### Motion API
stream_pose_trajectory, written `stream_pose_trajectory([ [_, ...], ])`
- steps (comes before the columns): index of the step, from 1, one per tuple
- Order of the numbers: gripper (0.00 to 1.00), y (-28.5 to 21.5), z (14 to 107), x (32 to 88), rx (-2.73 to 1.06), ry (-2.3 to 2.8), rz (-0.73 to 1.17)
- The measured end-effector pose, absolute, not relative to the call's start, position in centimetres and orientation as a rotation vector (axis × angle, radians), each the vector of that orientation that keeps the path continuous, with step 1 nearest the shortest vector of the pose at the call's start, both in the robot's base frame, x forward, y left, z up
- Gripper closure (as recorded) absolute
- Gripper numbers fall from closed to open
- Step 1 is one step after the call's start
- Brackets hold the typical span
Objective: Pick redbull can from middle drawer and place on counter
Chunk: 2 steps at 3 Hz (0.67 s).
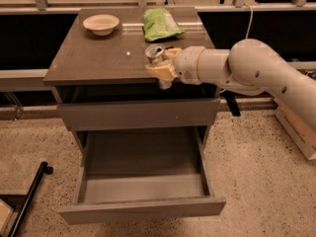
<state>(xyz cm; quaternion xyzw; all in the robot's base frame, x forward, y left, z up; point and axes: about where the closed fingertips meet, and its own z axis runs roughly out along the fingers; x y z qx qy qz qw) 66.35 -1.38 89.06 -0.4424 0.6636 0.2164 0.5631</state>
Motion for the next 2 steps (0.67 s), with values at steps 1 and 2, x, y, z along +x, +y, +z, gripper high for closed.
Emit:
stream_pose_trajectory([
  [1,1.00,-1.0,91.6,69.7,-0.995,1.513,0.474],
  [2,1.00,0.0,94.7,73.6,-0.990,1.453,0.454],
])
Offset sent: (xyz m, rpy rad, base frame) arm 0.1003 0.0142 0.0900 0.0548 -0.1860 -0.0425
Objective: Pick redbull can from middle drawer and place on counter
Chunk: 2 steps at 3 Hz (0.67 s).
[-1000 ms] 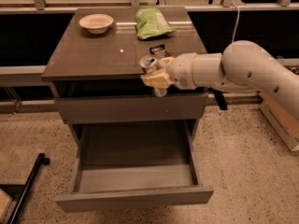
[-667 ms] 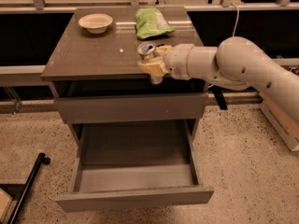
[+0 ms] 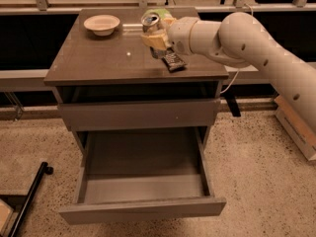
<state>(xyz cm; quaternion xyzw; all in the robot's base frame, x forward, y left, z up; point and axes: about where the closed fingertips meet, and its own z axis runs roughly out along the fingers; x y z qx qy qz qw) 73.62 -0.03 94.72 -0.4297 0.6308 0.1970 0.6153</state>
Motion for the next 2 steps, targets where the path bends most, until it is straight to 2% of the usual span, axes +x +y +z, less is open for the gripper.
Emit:
stream_pose_trajectory([
  [2,1.00,1.1,94.0,80.0,-0.940,1.464,0.556],
])
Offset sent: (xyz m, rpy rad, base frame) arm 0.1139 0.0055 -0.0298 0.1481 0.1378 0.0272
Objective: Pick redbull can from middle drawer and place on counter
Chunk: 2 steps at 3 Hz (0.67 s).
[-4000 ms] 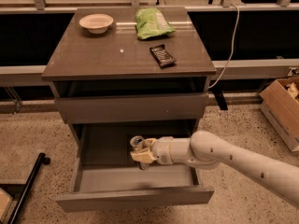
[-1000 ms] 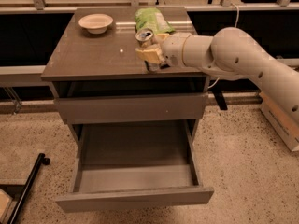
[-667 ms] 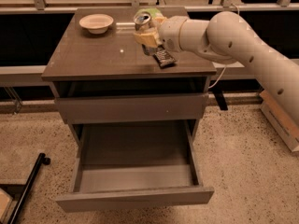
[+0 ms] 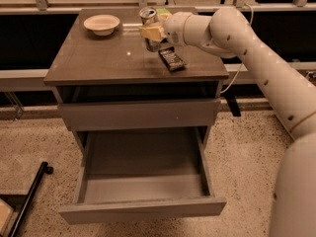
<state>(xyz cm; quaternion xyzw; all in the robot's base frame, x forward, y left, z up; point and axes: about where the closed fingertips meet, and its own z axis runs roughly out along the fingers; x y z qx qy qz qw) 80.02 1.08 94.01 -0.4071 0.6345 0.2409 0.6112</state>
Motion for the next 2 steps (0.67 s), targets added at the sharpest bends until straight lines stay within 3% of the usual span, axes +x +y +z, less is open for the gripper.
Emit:
stream_pose_trajectory([
  [2,0.99,2.9,89.5,84.7,-0.915,1.531,0.735],
])
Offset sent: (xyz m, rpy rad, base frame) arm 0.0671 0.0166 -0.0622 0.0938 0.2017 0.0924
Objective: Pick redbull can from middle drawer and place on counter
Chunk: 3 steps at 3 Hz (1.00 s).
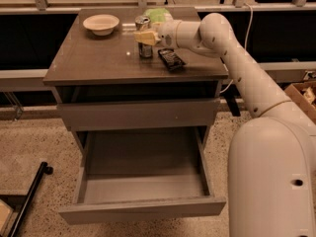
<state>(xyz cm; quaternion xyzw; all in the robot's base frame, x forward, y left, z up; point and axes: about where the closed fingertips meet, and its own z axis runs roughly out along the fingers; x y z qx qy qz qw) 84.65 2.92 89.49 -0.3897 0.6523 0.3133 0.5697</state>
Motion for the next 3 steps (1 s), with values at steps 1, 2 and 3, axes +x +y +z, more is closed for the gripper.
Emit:
stream_pose_trajectory([
  [1,0.76,3.49,88.58,85.19,-0.921,1.548,0.775],
  [2,0.45,3.79,88.58,85.16,-0.924,1.546,0.777],
  [3,0.23,3.79,88.61,85.16,-0.924,1.546,0.777],
])
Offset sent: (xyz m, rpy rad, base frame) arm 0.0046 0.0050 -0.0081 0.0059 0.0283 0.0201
